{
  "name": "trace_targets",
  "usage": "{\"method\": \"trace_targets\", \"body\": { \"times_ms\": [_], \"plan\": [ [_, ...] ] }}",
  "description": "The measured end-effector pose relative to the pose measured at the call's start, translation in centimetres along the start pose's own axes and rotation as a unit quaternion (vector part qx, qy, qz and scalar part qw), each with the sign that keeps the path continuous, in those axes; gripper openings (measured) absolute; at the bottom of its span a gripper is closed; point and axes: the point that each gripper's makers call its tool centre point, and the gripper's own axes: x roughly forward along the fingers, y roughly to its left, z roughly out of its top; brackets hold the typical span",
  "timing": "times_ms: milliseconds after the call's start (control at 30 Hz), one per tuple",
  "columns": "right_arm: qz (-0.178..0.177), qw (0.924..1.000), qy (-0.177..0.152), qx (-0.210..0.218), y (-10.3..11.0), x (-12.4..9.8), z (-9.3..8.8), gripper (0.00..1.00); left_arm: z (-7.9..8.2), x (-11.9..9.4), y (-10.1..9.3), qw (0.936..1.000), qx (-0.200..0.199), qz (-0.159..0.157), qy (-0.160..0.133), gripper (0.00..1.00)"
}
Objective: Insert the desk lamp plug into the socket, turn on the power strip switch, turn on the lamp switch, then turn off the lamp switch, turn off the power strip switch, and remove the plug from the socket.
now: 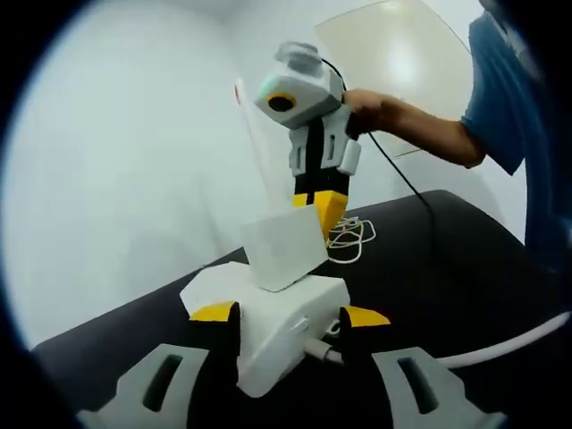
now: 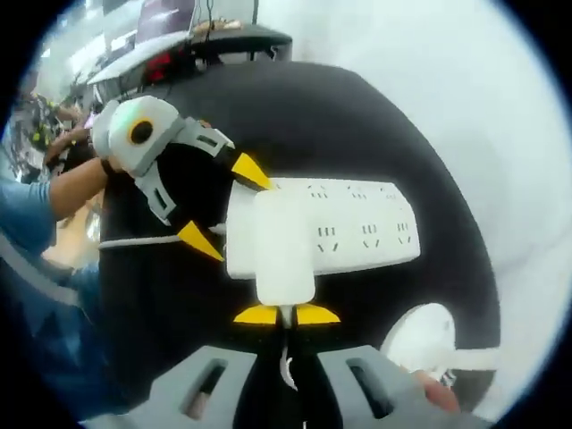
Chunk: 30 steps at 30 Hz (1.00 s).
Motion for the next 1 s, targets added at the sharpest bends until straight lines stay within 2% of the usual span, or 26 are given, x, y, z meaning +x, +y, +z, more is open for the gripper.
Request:
{"method": "trace_targets", "body": {
  "times_ms": [100, 200, 300, 367, 467, 500, 600, 767, 833, 867, 900, 967, 1000],
  "plan": [
    [0.004, 1.0, 0.0, -0.005, -1.0, 0.3, 0.4, 0.05, 0.0, 0.0, 0.2, 1.0, -0.004, 0.002, -0.003, 0.42],
    [0.013, 0.9994, -0.03, 0.006, -0.9, 0.7, -0.1, 0.05, 0.0, 0.1, 0.0, 1.0, -0.004, 0.0, -0.003, 0.42],
    [0.024, 0.9956, -0.077, 0.047, 0.5, 1.4, -2.0, 0.05, 0.1, 0.2, -0.2, 1.0, 0.0, 0.0, -0.003, 0.4],
    [0.036, 0.991, -0.104, 0.076, 0.9, 1.6, -2.3, 0.05, 0.2, 0.2, -0.4, 1.0, 0.001, -0.001, -0.004, 0.4],
    [0.041, 0.989, -0.109, 0.092, 1.2, 2.4, -3.2, 0.05, 0.3, 0.2, -0.5, 1.0, 0.0, -0.002, -0.004, 0.4],
    [0.045, 0.9861, -0.122, 0.104, 1.3, 2.4, -3.1, 0.05, 0.3, 0.2, -0.5, 1.0, 0.0, -0.002, -0.005, 0.4],
    [0.048, 0.9837, -0.132, 0.112, 1.2, 2.6, -3.2, 0.05, 0.3, 0.1, -0.4, 1.0, 0.002, -0.002, -0.006, 0.4],
    [0.03, 0.9893, -0.109, 0.092, 1.0, 2.3, -2.9, 0.05, 0.3, 0.0, -0.5, 1.0, 0.001, -0.002, -0.004, 0.4],
    [0.025, 0.9938, -0.08, 0.073, 0.2, 2.1, -2.4, 0.05, 0.2, 0.0, -0.5, 1.0, 0.001, -0.001, -0.003, 0.4],
    [0.016, 0.9947, -0.08, 0.063, 1.3, 1.4, -1.9, 0.05, 0.2, 0.0, -0.5, 1.0, 0.0, -0.001, -0.003, 0.4],
    [0.011, 0.9958, -0.073, 0.053, 1.2, 0.9, -1.5, 0.05, 0.2, 0.0, -0.5, 1.0, 0.0, -0.001, -0.003, 0.4],
    [0.005, 0.9989, -0.036, 0.028, 0.2, 0.7, -1.7, 0.05, 0.2, 0.0, -0.6, 1.0, -0.001, -0.001, -0.002, 0.4],
    [-0.004, 0.9994, -0.028, 0.02, 0.3, 0.7, -1.5, 0.05, 0.2, 0.0, -0.5, 1.0, -0.002, -0.001, -0.001, 0.4]
  ]
}}
